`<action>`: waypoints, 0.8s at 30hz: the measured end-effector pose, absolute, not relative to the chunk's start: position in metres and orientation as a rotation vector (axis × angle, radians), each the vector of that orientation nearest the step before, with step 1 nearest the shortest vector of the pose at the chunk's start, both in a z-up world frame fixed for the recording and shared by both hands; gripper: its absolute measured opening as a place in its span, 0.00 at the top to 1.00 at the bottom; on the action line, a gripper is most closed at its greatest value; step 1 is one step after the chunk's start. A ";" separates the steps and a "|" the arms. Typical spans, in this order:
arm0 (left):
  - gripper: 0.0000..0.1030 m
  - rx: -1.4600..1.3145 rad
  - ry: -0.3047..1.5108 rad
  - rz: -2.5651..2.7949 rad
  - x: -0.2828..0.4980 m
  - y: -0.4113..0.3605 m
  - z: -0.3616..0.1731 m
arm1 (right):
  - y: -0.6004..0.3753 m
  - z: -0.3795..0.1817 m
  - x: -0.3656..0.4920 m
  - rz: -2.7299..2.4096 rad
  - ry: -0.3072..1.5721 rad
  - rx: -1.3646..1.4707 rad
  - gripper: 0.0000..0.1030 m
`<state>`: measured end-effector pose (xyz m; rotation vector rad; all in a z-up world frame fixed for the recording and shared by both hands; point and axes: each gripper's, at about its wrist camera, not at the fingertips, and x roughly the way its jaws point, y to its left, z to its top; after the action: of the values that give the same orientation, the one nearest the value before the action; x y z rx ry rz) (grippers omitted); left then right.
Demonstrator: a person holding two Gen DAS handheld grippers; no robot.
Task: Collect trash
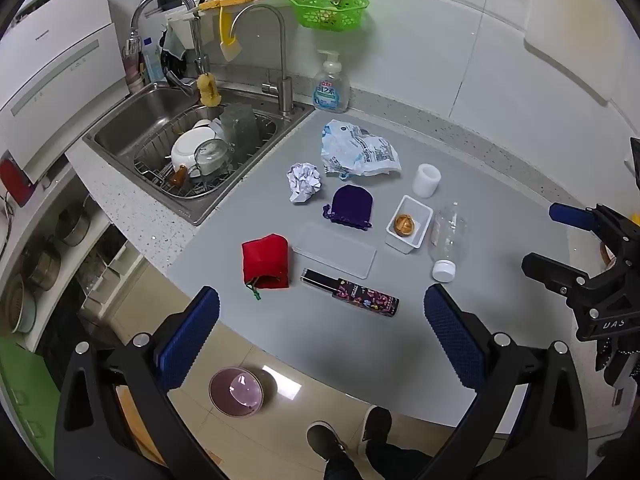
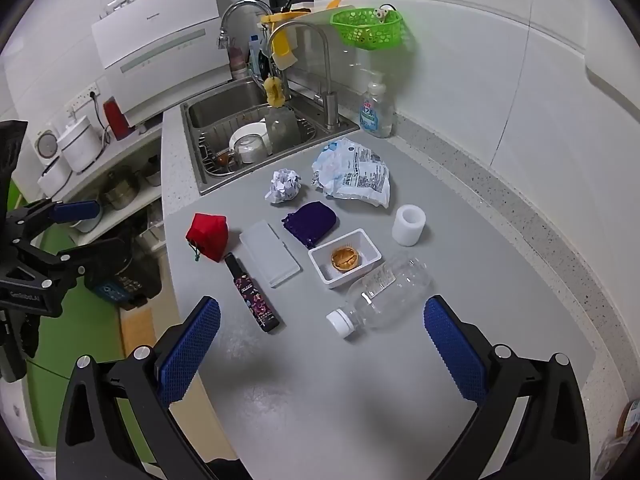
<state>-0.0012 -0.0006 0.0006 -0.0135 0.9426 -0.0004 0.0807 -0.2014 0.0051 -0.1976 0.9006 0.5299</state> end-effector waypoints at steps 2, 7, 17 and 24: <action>0.03 -0.015 0.937 0.001 -0.003 -0.002 0.002 | -0.202 0.005 0.081 0.530 0.900 -0.196 0.05; 0.03 -0.031 0.953 -0.016 -0.004 0.000 0.002 | -0.202 0.004 0.082 0.532 0.902 -0.195 0.05; 0.03 -0.051 0.970 -0.025 0.000 0.003 -0.003 | -0.202 0.004 0.082 0.532 0.901 -0.195 0.05; 0.03 -0.036 0.969 -0.024 0.001 0.000 -0.002 | -0.199 0.003 0.082 0.535 0.902 -0.198 0.05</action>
<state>0.0013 0.0004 -0.0020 -0.0357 0.9692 -0.0239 0.0823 -0.1994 0.0026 -0.1982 0.9020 0.5353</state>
